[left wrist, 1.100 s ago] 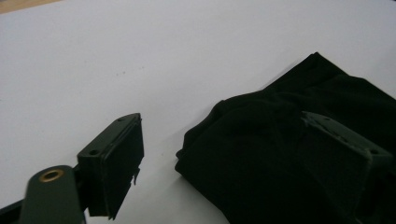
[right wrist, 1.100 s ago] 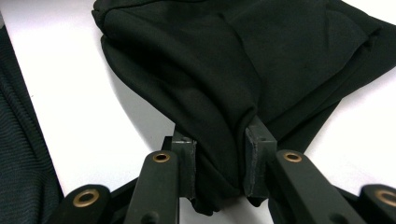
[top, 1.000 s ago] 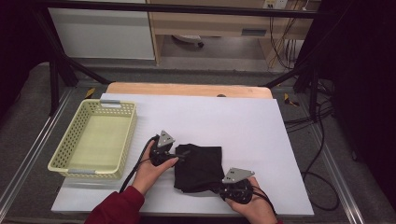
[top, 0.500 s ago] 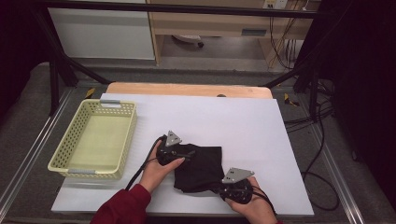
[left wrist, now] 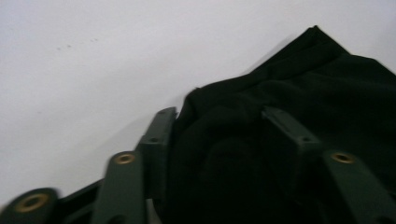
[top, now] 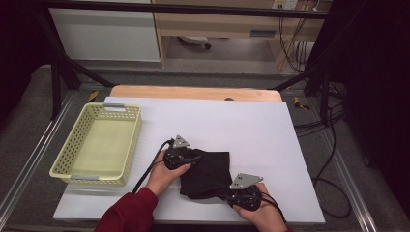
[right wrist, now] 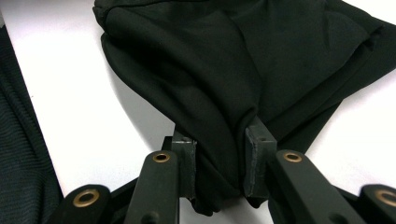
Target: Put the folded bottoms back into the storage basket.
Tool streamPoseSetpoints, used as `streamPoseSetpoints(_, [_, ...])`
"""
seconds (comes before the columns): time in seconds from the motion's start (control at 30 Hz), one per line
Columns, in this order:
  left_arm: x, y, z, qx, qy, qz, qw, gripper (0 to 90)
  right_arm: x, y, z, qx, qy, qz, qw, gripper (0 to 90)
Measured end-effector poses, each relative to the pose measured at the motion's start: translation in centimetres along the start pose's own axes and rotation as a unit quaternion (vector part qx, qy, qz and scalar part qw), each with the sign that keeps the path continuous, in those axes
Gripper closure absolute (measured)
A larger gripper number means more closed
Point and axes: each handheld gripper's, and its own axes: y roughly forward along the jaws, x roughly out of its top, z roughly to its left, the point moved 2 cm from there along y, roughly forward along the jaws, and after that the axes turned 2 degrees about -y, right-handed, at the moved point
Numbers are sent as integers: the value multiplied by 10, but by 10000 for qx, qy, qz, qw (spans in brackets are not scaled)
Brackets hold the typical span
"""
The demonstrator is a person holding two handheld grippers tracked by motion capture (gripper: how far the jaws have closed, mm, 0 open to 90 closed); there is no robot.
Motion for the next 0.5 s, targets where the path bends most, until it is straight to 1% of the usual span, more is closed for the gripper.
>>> streamPoseSetpoints(0.03, [-1, 0, -1, -35, -10, -5, 10000, 494, 0, 0, 0, 0, 0, 0, 10000, 710])
streamPoseSetpoints(0.07, [-1, -1, -3, -98, -41, -14, 9999, 539, 0, 0, 0, 5, 1, -3, 10000, 711])
streamPoseSetpoints(0.1, [-1, -1, -3, -103, -65, -23, 9999, 582, 0, 0, 0, 8, 7, -5, 10000, 712])
streamPoseSetpoints(0.13, [-2, -1, -4, -119, -95, -30, 9999, 603, 0, 0, 0, 9, 17, -2, 10000, 713])
streamPoseSetpoints(0.2, [-1, -3, -5, -176, -78, -48, 9998, 669, 1, 0, 0, 9, 13, -3, 10000, 718])
streamPoseSetpoints(0.23, [-1, -4, -5, -199, -57, -45, 9998, 725, 1, 0, 0, 32, 30, -24, 10000, 725])
streamPoseSetpoints(0.27, [-1, -4, -5, -228, -39, -38, 9997, 743, 2, -1, -1, 38, 25, -28, 10000, 728])
streamPoseSetpoints(0.3, [0, -5, -4, -262, -67, -37, 9996, 743, 2, -1, -1, 38, 25, -28, 10000, 728])
streamPoseSetpoints(0.33, [1, -7, -3, -315, -143, -41, 9994, 775, 3, -2, -2, 80, 90, -107, 9999, 734])
streamPoseSetpoints(0.4, [3, -11, -3, -389, -211, -50, 9990, 785, 4, -3, -2, 93, 105, -153, 9998, 736])
streamPoseSetpoints(0.43, [5, -13, -4, -441, -229, -18, 9988, 792, 5, -4, -3, 105, 124, -190, 9997, 738])
streamPoseSetpoints(0.5, [9, -16, -6, -449, -164, 72, 9988, 800, 8, -5, -4, 153, 185, -287, 9993, 741])
